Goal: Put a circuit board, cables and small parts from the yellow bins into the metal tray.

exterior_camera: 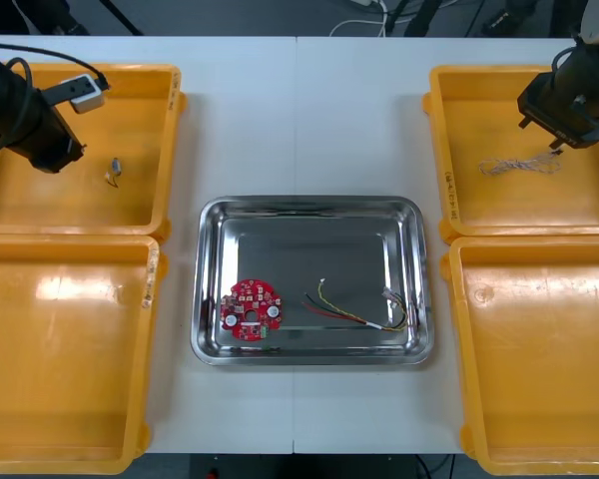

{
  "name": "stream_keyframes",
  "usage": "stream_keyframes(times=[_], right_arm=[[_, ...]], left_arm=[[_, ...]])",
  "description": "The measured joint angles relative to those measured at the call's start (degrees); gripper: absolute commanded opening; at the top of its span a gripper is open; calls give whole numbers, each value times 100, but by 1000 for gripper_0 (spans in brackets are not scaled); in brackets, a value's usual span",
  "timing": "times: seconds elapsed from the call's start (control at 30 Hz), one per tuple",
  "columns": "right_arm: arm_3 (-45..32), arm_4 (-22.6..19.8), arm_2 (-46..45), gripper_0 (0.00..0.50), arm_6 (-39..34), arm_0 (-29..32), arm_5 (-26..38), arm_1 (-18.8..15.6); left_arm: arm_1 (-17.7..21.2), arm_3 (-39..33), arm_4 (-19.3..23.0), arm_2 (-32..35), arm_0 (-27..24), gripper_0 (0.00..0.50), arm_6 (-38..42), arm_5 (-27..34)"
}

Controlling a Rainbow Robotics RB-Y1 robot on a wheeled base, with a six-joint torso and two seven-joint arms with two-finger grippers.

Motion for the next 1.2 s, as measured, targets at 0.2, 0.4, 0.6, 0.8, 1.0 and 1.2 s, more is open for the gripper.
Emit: stream_keyframes(times=[0.2,0.4,0.6,0.8,1.0,1.2], right_arm=[[511,1,0,500,-838,-3,-612,18],[723,9,0,500,-925,-4,-879,19],[727,16,-1,500,-1013,-4,-879,19],[730,-8,-43,500,-1064,-4,-881,19],[730,-104,-203,500,-2091,-4,-881,20],[731,-223,-210,500,-2101,7,-903,21]], left_arm=[[13,-863,-150,0,17,0,1135,738],[14,-1800,-252,0,24,0,3063,1534],[5,-2762,-252,-1,98,0,3382,2105],[-42,-3715,-295,-184,282,0,4020,2246],[-159,-4370,-381,-777,344,0,6463,2247],[-406,-4817,-607,-1410,344,0,7592,2250]])
